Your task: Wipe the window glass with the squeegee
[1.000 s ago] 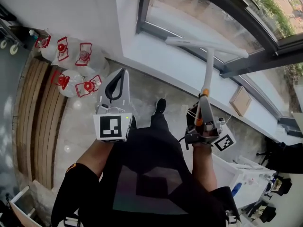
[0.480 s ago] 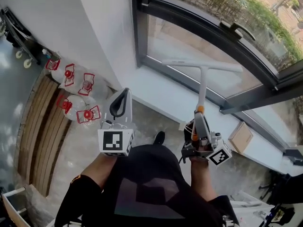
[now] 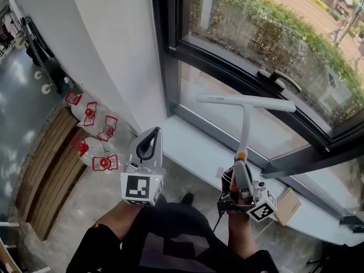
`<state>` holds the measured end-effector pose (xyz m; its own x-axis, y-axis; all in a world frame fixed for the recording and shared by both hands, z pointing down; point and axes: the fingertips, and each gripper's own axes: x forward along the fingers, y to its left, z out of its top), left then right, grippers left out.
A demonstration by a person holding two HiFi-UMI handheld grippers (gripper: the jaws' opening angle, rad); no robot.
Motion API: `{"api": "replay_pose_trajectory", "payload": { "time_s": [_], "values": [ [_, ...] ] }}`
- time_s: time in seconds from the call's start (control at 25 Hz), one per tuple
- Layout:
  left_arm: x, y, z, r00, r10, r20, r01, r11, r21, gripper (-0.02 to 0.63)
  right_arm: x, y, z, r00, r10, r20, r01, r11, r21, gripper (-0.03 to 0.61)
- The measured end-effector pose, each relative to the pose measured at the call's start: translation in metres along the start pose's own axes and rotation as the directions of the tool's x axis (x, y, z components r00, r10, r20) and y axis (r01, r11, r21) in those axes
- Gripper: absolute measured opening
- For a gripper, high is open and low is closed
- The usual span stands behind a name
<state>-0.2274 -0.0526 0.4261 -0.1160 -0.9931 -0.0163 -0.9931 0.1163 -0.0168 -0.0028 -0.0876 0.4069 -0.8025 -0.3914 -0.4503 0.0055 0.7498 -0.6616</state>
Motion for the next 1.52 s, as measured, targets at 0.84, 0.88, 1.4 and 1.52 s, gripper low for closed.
{"api": "replay_pose_trajectory", "payload": {
  "time_s": [0.84, 0.88, 1.4, 1.52],
  "values": [
    [0.155, 0.077, 0.136, 0.948, -0.217, 0.234, 0.2, 0.975, 0.094, 0.018, 0.236, 0.034, 0.1, 0.975, 0.198, 0.097, -0.149, 0.917, -0.369, 0.049],
    [0.159, 0.082, 0.144, 0.943, -0.223, 0.249, 0.204, 0.974, 0.1, 0.018, 0.251, 0.042, 0.107, 0.97, 0.222, 0.102, -0.166, 0.903, -0.396, 0.049],
    [0.216, 0.09, 0.264, 0.878, -0.232, 0.418, 0.167, 0.968, 0.186, 0.018, 0.401, 0.111, 0.213, 0.905, 0.415, 0.096, -0.268, 0.728, -0.631, 0.049],
    [0.222, 0.088, 0.281, 0.874, -0.209, 0.439, 0.132, 0.971, 0.201, 0.018, 0.424, 0.108, 0.242, 0.902, 0.414, 0.12, -0.245, 0.723, -0.646, 0.049]
  ]
}}
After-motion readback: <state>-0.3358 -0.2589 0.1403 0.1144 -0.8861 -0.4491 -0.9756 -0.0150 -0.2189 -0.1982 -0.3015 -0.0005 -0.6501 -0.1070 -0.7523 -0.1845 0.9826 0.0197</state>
